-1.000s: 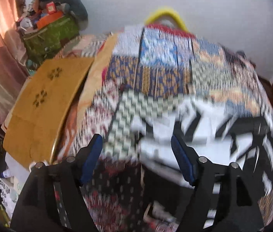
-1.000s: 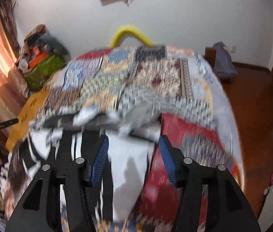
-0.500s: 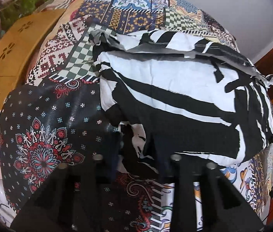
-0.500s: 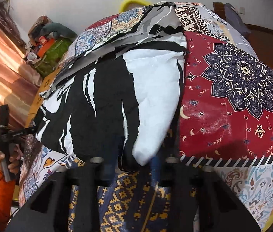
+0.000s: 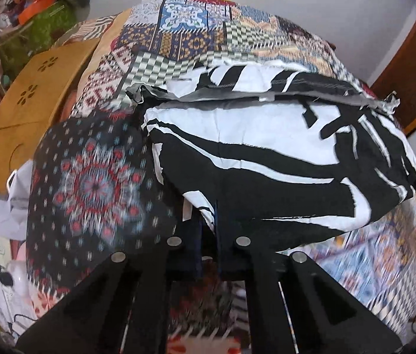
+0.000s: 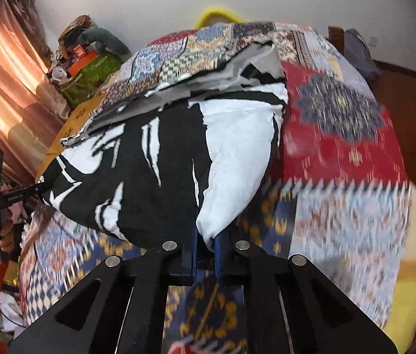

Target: Fold small clothes

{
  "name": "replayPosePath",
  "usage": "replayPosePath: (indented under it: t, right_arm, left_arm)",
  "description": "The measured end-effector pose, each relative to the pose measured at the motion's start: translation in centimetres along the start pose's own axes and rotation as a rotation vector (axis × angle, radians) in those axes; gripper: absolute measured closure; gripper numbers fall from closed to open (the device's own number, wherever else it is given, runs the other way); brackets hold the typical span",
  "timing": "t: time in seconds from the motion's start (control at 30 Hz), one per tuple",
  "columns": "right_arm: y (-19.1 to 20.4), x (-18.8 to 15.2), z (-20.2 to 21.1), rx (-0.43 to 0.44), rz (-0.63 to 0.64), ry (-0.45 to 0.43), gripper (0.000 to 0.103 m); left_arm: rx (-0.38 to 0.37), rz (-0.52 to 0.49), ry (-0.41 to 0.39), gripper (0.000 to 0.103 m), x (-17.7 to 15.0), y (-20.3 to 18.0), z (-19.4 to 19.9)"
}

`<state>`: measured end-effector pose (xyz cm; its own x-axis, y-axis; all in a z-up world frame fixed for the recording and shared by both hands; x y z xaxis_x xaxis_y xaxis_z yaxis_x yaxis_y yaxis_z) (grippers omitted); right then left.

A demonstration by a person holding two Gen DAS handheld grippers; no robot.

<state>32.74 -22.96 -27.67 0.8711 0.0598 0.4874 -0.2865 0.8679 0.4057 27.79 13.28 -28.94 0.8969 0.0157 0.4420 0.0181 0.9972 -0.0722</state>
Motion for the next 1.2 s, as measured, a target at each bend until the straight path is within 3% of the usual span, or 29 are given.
replayPosePath:
  t: [0.2,0.3,0.4,0.5,0.67,0.8,0.93,1.03,1.2]
  right_arm:
    - [-0.6,-2.4,-0.2,-0.001,-0.024,0.018,0.095]
    - [-0.8,-2.2,0.3,-0.041,-0.006,-0.003,0.087]
    - [-1.4,-1.4,1.5,-0.096,0.0,-0.021,0.071]
    - [-2.0,0.0,3.3,-0.162,0.018,-0.082,0.068]
    - [0.2,2.5,3.8,-0.141,0.076,-0.112,0.066]
    - [3.0,3.5,1.1,-0.093,0.139,-0.073,0.066]
    - [5.1,3.8,-2.8,-0.057,0.176,0.009,0.066]
    - [5.9,3.6,-6.2,-0.06,0.213,0.098,0.066]
    - [6.7,4.3,-9.0,-0.071,0.303,0.178,0.066]
  left_arm:
    - [0.037,0.013,0.018,0.09,-2.7,1.1,-0.3]
    - [0.079,0.028,0.015,0.071,-2.7,2.1,0.2]
    - [0.145,0.014,-0.002,0.064,-2.0,3.4,1.4]
    - [0.201,0.003,-0.034,0.06,-0.4,4.4,2.7]
    - [0.151,-0.027,-0.07,0.05,3.2,3.1,3.1]
    - [0.096,-0.082,-0.033,0.045,5.0,0.2,0.3]
    - [0.062,-0.15,0.086,0.036,5.6,-2.2,-4.3]
    - [0.089,-0.174,0.16,0.034,6.1,-2.3,-7.2]
    - [0.088,-0.162,0.148,0.03,9.4,-1.4,-8.2]
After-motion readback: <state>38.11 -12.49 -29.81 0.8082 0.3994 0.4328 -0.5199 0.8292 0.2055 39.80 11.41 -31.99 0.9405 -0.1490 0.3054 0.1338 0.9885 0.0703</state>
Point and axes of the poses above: each gripper's, at about its wrist camera, not at the fingertips, and z roughly against the way its jaws point, y to its left, x to its top, the point moved 9 cm from there along -z, roughly the way its jaws point, and after that the axes turned 6 degrees about -z, right-handed, at the moved point
